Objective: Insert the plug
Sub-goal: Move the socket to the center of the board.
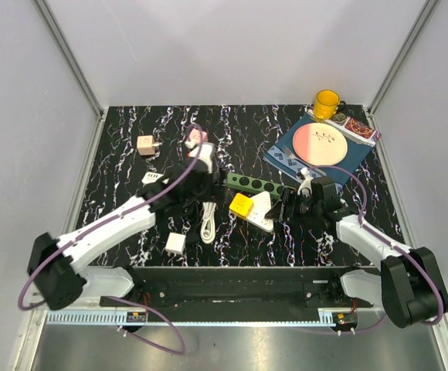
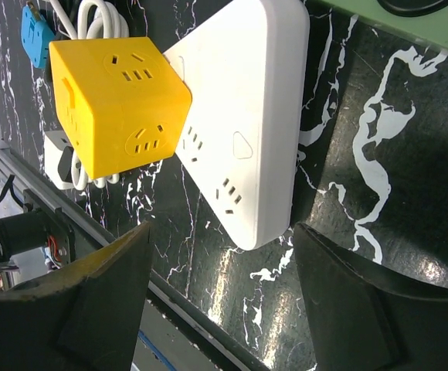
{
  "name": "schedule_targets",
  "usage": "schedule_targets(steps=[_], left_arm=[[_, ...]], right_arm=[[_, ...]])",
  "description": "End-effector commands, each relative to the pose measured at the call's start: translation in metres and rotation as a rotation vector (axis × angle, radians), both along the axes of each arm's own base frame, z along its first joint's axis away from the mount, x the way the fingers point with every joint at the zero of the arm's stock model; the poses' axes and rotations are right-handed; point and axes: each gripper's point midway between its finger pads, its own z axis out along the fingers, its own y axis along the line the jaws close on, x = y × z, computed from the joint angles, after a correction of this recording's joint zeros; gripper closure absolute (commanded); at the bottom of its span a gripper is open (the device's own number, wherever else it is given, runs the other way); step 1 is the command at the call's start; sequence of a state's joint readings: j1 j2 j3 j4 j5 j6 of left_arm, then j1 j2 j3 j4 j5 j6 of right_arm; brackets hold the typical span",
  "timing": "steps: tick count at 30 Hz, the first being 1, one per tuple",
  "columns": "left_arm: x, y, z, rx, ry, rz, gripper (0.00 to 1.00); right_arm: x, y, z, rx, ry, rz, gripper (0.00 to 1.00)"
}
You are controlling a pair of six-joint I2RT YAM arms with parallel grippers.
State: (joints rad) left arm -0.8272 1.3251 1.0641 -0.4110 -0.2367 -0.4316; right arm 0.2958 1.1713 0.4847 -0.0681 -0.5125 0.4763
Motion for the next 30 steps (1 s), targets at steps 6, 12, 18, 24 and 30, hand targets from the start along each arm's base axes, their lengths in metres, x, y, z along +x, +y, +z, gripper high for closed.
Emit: schedule_targets(steps=[6, 12, 18, 24, 30], left_arm=[[-0.006, 0.124, -0.014, 0.013, -0.036, 0.321, 0.01], [-0.003, 0.160, -0.016, 0.085, -0.022, 0.389, 0.01], [0.004, 0.176, -0.016, 0.133, 0.004, 0.359, 0.01], [0.008, 0.169, -0.024, 0.120, 0.007, 0.295, 0.01], [0.011, 0.172, -0.019, 0.159, -0.014, 0.259, 0.01]], right_arm=[[0.005, -0.001, 0.003, -0.029, -0.039, 0.000, 0.19], [0.004, -0.002, 0.002, -0.038, -0.047, -0.005, 0.19], [0.008, -0.007, -0.002, -0.067, -0.054, -0.024, 0.19], [0.013, -0.004, -0.005, -0.073, -0.046, -0.016, 0.20], [0.017, 0.006, -0.010, -0.088, -0.038, 0.006, 0.23]])
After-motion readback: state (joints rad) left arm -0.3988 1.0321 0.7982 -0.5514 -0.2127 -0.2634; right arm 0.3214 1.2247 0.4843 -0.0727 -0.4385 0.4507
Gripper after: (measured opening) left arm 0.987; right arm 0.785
